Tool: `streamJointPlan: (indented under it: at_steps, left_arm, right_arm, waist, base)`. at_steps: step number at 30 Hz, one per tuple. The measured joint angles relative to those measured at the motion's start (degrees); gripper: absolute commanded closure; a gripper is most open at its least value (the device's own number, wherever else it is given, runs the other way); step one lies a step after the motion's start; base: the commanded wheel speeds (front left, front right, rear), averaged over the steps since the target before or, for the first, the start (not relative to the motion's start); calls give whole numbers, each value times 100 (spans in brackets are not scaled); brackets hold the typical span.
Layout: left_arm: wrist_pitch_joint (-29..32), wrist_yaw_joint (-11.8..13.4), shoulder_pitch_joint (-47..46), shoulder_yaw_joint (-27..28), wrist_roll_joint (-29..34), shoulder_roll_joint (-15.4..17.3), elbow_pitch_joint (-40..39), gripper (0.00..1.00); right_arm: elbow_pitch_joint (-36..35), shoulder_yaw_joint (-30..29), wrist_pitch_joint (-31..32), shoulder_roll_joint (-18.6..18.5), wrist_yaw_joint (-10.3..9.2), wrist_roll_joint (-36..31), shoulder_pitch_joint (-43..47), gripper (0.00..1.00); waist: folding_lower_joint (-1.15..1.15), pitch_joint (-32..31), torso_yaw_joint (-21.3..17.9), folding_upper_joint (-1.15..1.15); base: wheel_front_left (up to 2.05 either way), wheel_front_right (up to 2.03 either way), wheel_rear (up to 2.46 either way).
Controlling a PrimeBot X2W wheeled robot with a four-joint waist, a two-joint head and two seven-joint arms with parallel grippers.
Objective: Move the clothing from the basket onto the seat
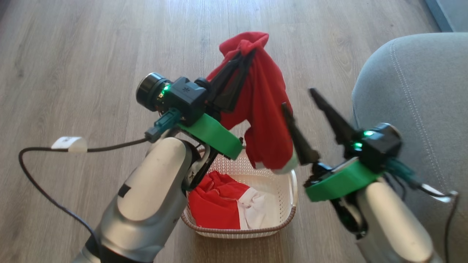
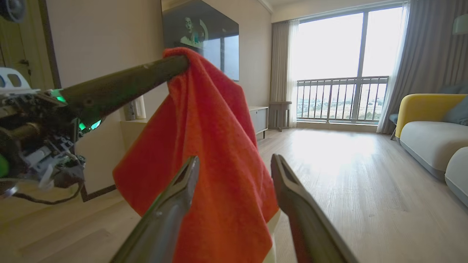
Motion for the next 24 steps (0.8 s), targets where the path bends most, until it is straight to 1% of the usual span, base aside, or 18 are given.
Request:
streamJointPlan:
  at_steps: [3, 5, 9, 10, 15, 16, 17, 24]
  left_arm:
    - [0, 1, -1, -79, -21, 0, -4, 100]
    - [0, 1, -1, -113, -23, 0, -4, 100]
    - [0, 7, -1, -230, -79, 1, -18, 100]
    - [1, 9, -1, -311, -105, 1, -26, 100]
    - [0, 48, -1, -488, -214, 3, -53, 100]
    - [1, 49, -1, -516, -235, 2, -56, 100]
    - [0, 51, -1, -541, -235, 4, -56, 100]
    - [0, 82, -1, -595, -274, 4, -27, 100]
  right_arm:
    - [344, 368, 0, 3, 0, 0, -242, 0]
    - [716, 610, 0, 38, 0, 0, -464, 0]
    - [1410, 883, 0, 162, 0, -4, -906, 0]
    - [1794, 978, 0, 246, 0, -29, -1113, 0]
    - [2551, 1039, 1, 375, 0, -35, -1465, 0]
    - [2650, 996, 1, 388, 0, -34, -1514, 38]
    - [2693, 956, 1, 391, 0, -23, -1549, 100]
    - [2662, 808, 1, 434, 0, 9, -1628, 100]
  waist:
    - [0, 18, 5, 0]
    - [0, 24, 17, 0]
    - [0, 26, 74, 0]
    - [0, 29, 113, 0]
    - [0, 31, 214, 0]
    - [0, 29, 238, 0]
    - [0, 30, 261, 0]
    - [0, 111, 311, 0]
  base:
    - [0, 0, 0]
    - [0, 0, 0]
    - [0, 0, 0]
    - [0, 0, 0]
    - [0, 0, 0]
    - [0, 0, 0]
    - [0, 0, 0]
    - [0, 0, 0]
